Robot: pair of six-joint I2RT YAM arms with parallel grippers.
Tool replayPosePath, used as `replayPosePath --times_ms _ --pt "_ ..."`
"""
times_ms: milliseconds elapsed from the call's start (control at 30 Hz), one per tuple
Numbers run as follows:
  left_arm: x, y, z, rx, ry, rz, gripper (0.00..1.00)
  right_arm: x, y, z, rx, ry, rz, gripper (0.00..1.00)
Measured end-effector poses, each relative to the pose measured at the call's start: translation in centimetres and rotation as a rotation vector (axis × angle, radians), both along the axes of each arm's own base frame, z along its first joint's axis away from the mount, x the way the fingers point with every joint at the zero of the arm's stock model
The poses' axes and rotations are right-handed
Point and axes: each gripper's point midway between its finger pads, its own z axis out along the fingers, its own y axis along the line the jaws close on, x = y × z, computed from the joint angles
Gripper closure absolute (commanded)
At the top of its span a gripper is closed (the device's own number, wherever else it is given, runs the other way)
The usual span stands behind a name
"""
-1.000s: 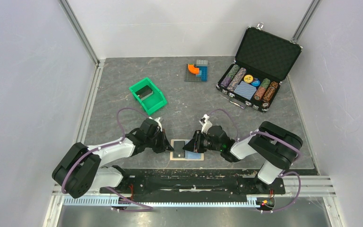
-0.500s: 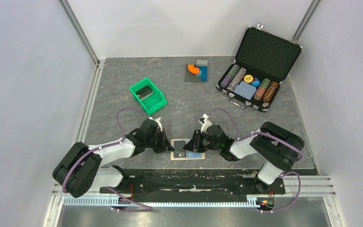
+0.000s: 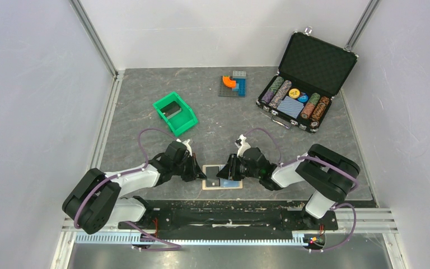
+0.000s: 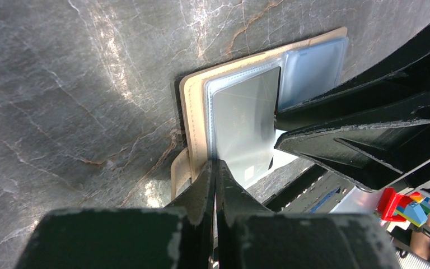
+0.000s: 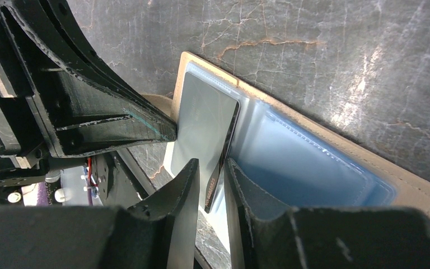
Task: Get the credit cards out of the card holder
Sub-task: Remove the credit card from the card holder.
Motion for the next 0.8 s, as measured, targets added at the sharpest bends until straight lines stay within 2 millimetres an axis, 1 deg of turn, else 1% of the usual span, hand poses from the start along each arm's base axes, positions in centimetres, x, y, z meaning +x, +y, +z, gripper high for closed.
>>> replayPosePath --times_ms 233,367,467,567,733,800 --pt "-0.01 -0.04 0.00 -0.006 0.001 -0.002 0.98 0.08 0.09 0.15 0.072 0.032 -0.025 0.74" --pt "-0.01 -0.05 -0.02 -0.008 0.001 -0.002 0.98 0.07 0.00 0.28 0.107 0.042 -0.036 0.79" --pt "0.00 -0.14 -0.04 -0.012 0.001 -0.005 0.98 -0.10 -0.28 0.26 0.127 0.052 -0.043 0.81" --pt "0.00 -0.23 -0.05 -0.017 0.001 -0.008 0.98 -0.30 -0.40 0.36 0.142 0.058 -0.039 0.81" --pt "0.01 -0.24 -0.05 -0.017 0.000 -0.008 0.98 -0.35 -0.37 0.26 0.150 0.061 -0.028 0.77" --pt "-0.01 -0.23 -0.06 -0.018 0.000 -0.008 0.98 -0.36 -0.36 0.22 0.150 0.059 -0.025 0.78"
